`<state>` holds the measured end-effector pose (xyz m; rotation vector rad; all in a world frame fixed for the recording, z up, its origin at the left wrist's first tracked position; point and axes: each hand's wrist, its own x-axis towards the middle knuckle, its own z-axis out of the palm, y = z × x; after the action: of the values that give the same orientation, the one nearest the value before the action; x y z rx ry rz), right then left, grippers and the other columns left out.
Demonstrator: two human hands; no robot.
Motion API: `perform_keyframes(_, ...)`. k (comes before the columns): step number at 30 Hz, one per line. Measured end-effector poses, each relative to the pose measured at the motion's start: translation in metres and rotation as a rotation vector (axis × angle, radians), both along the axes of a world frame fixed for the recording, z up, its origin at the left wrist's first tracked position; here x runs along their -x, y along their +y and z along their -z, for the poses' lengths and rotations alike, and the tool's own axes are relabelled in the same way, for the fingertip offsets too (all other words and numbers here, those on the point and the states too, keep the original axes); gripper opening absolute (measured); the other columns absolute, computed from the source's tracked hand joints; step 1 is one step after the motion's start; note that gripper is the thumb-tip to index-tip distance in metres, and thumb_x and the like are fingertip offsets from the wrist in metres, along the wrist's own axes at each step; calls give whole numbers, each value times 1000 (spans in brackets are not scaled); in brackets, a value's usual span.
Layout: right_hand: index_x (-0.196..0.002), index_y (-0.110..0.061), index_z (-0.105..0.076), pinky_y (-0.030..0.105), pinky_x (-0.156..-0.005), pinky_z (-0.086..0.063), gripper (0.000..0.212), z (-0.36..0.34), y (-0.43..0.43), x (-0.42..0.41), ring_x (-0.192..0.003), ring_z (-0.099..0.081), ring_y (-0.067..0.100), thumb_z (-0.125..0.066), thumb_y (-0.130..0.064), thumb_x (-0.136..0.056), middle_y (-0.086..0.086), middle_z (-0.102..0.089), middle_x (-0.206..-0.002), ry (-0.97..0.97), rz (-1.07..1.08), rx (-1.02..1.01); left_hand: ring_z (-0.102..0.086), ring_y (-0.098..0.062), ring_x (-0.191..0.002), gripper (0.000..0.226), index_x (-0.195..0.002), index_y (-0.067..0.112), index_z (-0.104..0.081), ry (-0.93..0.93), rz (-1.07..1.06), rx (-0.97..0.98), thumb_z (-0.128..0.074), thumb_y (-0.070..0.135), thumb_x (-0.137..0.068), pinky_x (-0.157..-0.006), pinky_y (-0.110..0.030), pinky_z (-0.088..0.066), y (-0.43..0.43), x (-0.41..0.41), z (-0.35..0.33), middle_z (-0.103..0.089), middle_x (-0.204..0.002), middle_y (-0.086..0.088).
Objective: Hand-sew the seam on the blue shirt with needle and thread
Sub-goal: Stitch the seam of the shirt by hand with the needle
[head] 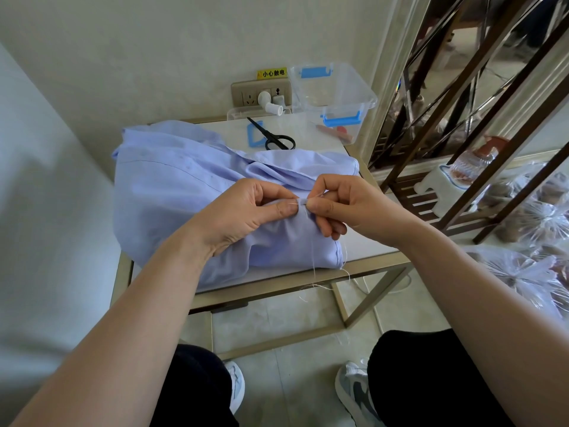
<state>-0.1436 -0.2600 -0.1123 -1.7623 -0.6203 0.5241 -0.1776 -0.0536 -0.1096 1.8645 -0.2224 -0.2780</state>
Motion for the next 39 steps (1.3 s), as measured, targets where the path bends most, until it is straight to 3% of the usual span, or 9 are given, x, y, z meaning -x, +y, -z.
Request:
perform_keyframes(5,-100,-8,-57,22,-54,-46,4,-2,0,-3,-50,-47,15,-54,-9,-98,4,-62,-63,14,23,-21,-55,4,-70,12,-80,20,-71,0,-41,96,-64,18,-89,-71,-10,-43,-1,0,-5,-65,-70,17)
perform_keyframes(8,-108,-9,-58,23,-59,-48,19,-4,-3,-6,-54,-49,12,-45,2,-99,5,-67,-75,11,35,-5,-54,0,-72,15,-79,21,-72,-16,-83,90,-65,16,-90,-73,-13,-44,-1,-1,-4,-65,-72,13)
perform_keyframes(15,-96,-9,-57,23,-60,-50,12,-2,-1,-3,-54,-51,11,-50,1,-99,-4,-70,-73,-38,28,11,-61,-3,-77,10,-82,19,-73,11,-111,79,-67,16,-89,-81,-21,-47,-3,-2,-1,-71,-77,10)
perform_keyframes(22,-91,-9,-62,23,-63,-53,6,-2,-2,-6,-63,-60,12,-61,-5,-95,0,-71,-75,-102,111,50,-62,-1,-78,11,-84,19,-74,-14,-136,100,-66,14,-90,-80,-16,-48,-2,-2,-3,-72,-78,12)
perform_keyframes(24,-92,-6,-65,27,-66,-54,2,-1,0,-6,-71,-64,16,-63,-4,-93,4,-71,-77,-130,125,41,-58,1,-73,13,-81,20,-73,-19,-129,68,-66,14,-90,-75,-15,-46,-4,-1,-3,-69,-72,14)
perform_keyframes(28,-94,-2,-67,23,-63,-53,4,0,3,-6,-70,-64,7,-65,-4,-91,-2,-70,-74,-151,139,11,-51,7,-59,19,-76,22,-71,-20,-129,11,-65,15,-92,-62,-9,-40,-9,1,-4,-62,-58,20)
perform_keyframes(35,-87,-16,-70,26,-68,-54,11,1,6,-7,-72,-62,9,-70,-5,-88,-8,-70,-77,-241,202,31,-57,5,-66,13,-80,22,-73,-16,-173,4,-68,17,-90,-67,-10,-43,-9,0,-4,-68,-66,18)
perform_keyframes(39,-93,-18,-70,16,-78,-46,10,-1,7,-6,-77,-61,3,-74,-12,-86,-13,-69,-90,-425,245,28,-50,3,-58,15,-75,23,-73,-48,-254,-28,-69,17,-89,-60,-10,-39,-9,-3,-2,-60,-56,18)
